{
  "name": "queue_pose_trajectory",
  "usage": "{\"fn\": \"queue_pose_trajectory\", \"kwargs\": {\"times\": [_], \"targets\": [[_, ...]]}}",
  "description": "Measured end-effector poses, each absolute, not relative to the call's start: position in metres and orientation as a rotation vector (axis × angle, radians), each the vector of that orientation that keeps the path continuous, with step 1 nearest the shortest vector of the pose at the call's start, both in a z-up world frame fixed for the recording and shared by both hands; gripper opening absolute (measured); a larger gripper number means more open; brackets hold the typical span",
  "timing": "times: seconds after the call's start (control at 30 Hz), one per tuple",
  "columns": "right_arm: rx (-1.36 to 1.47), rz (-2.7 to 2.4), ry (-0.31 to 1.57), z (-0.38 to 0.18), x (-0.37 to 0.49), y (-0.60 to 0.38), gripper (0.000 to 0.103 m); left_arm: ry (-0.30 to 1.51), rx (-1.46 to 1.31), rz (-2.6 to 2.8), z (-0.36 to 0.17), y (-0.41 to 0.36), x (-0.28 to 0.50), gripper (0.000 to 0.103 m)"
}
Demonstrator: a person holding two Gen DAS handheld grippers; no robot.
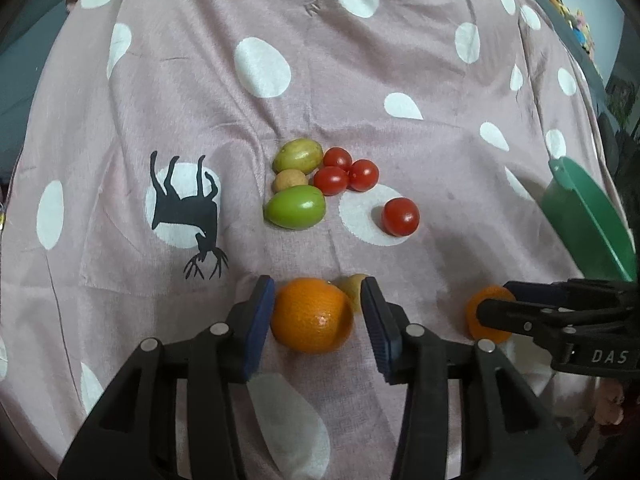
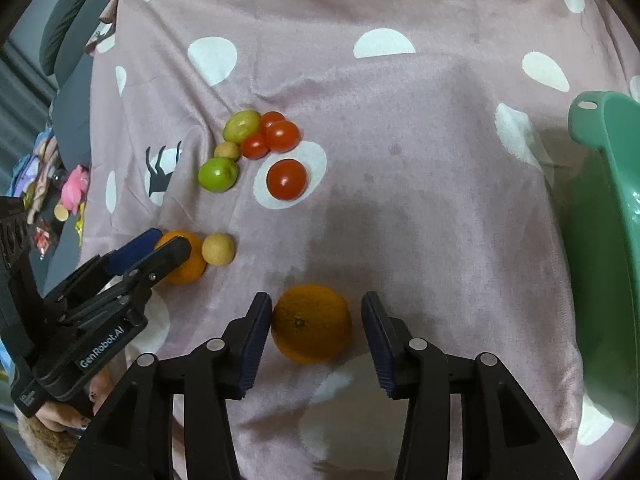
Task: Organize fruits
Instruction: 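Grasp the large orange with the right gripper while the left gripper grasps the other orange, then carry the orange over the green basin with the right gripper and release it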
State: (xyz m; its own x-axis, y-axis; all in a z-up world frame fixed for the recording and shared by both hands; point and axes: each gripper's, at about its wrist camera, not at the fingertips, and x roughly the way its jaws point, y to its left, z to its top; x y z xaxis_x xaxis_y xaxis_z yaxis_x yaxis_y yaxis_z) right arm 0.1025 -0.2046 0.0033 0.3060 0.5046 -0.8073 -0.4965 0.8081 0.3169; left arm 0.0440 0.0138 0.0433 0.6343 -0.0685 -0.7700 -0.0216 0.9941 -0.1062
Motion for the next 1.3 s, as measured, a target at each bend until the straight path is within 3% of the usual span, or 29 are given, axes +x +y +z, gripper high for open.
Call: {"fn": "queue_pose_trajectory", "kwargs": {"times": [0.33,0.4,0.7,1.3], "targets": [[0.013,0.674,1.049,-0.004,0.094,-0.200,0.047,0.854,-0.076,0.047,0.035,0.009,0.050,0.039],[0.009,0.680,1.050,-0.006,0.093,-0.197,0.043,0.853,-0.098,0.051,0.036,0.011,0.048,0.038],[0.037,0.668,0.988,0.007,0.089,-0.206,0.042,0.777,-0.193,-0.029,0.063,0.004,0.026,0.038],[0.270,0.584,0.716,0.100,0.088,-0.311,0.042,0.635,-0.200,-0.185,0.134,-0.086,0.012,0.038]]}}
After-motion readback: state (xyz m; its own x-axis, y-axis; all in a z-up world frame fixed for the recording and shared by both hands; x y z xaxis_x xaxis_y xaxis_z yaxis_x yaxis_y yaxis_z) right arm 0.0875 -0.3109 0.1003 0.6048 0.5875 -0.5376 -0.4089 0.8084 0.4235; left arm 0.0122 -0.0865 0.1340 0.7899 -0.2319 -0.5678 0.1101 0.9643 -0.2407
